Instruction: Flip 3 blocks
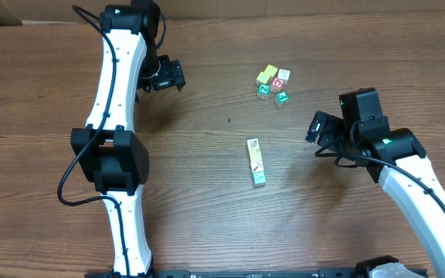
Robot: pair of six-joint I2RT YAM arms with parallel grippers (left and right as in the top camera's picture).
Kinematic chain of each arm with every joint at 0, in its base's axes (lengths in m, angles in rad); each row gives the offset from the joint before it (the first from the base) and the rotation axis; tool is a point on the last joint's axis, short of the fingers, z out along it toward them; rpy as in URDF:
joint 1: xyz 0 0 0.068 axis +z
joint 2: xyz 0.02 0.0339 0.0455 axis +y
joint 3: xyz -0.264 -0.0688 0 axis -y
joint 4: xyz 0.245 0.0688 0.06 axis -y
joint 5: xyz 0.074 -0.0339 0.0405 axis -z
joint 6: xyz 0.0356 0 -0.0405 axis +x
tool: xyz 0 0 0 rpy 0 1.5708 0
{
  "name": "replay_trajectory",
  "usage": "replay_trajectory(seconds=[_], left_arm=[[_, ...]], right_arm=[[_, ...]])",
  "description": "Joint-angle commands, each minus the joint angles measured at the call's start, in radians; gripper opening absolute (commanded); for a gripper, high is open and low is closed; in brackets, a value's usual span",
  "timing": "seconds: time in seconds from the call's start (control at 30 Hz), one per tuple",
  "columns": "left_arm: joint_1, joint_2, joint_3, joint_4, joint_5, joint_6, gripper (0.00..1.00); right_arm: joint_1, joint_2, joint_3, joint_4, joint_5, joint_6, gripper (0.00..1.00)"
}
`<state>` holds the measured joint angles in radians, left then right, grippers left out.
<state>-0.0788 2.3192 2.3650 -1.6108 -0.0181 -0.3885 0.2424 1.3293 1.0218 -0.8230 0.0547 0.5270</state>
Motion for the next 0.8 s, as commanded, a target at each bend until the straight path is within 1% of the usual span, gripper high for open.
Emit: replay_trajectory(seconds=[0.0,0.1,0.23,0.47,0.53,0.6,0.77], left_arm=[[-0.008,-0.031,0.019,0.001,0.011,0.008,1.0],[-0.008,-0.031,0.019,0.001,0.011,0.008,1.0],[-0.008,-0.031,0.019,0.001,0.011,0.008,1.0],[-0.008,-0.031,0.019,0.001,0.011,0.008,1.0],[-0.008,-0.031,0.019,0.001,0.011,0.008,1.0],[-0.008,-0.031,0.019,0.001,0.011,0.008,1.0],[-0.008,-0.031,0.019,0.001,0.011,0.008,1.0]], right_arm=[[-0.003,-0.003,0.011,0.005,-0.005,-0.008,1.0],[-0.003,-0.016,0.008,0.004,-0.005,-0.008,1.0],[-0.003,-0.09,0.006,0.005,-0.005,-0.008,1.0],[-0.003,-0.32,0.006,0.004,-0.005,-0.008,1.0],[-0.003,-0.391,0.006,0.008,0.076,-0.06,1.0],[-0.003,-0.463,0.006,0.008,0.164,-0.072,1.0],[-0.003,-0.62,0.005,-0.004,0.18,-0.072,1.0]])
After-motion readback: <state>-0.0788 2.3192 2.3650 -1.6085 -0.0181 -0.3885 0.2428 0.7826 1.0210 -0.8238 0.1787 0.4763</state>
